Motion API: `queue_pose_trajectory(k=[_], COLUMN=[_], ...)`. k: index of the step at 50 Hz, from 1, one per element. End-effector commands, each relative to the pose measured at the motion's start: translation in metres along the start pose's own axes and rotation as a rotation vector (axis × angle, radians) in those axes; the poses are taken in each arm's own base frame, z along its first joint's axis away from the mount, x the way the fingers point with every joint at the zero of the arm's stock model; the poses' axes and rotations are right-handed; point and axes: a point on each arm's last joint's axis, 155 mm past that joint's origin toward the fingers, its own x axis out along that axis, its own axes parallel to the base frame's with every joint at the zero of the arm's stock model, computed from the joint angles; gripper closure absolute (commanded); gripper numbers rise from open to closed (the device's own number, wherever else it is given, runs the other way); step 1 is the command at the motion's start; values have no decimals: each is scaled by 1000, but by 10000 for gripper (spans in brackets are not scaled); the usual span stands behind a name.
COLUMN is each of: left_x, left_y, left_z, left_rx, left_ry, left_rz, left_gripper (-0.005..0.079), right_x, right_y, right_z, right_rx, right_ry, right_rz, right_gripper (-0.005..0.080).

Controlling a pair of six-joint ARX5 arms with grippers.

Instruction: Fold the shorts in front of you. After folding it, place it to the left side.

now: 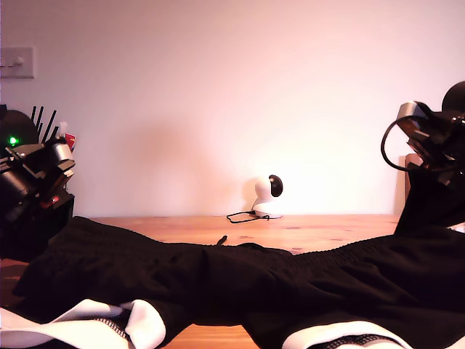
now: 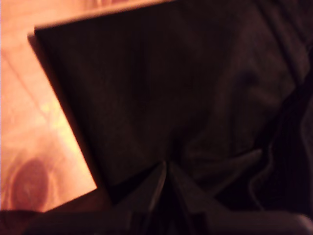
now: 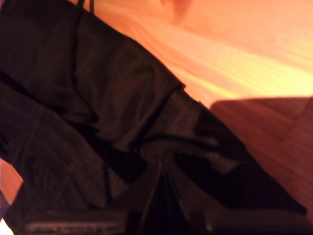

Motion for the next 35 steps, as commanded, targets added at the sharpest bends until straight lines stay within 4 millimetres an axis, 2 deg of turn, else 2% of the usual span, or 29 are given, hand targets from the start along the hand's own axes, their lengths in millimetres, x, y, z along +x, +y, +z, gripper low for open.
queue_pose_trajectory(k=[1,14,24,28,35], left_x=[5,4,5,5,7], left_y=[2,0,-5,-9,-23], left_z=[-7,-22,-30,-30,-28], left_rx=[-14,-63,-95,-94,-87], left_ry=[20,75,110,110,103], left_rz=[-8,-11,-19,-35,-100], left_gripper=[766,766,766,766,766], right_x=[6,13,13,14,21], right_y=[-1,-5,-1,5,27], right_z=[-8,-22,-30,-30,-29], right_rx=[10,27,44,46,18], right_ry=[28,85,113,119,128], right_rz=[13,11,25,46,108], right_gripper=[762,762,762,762,762])
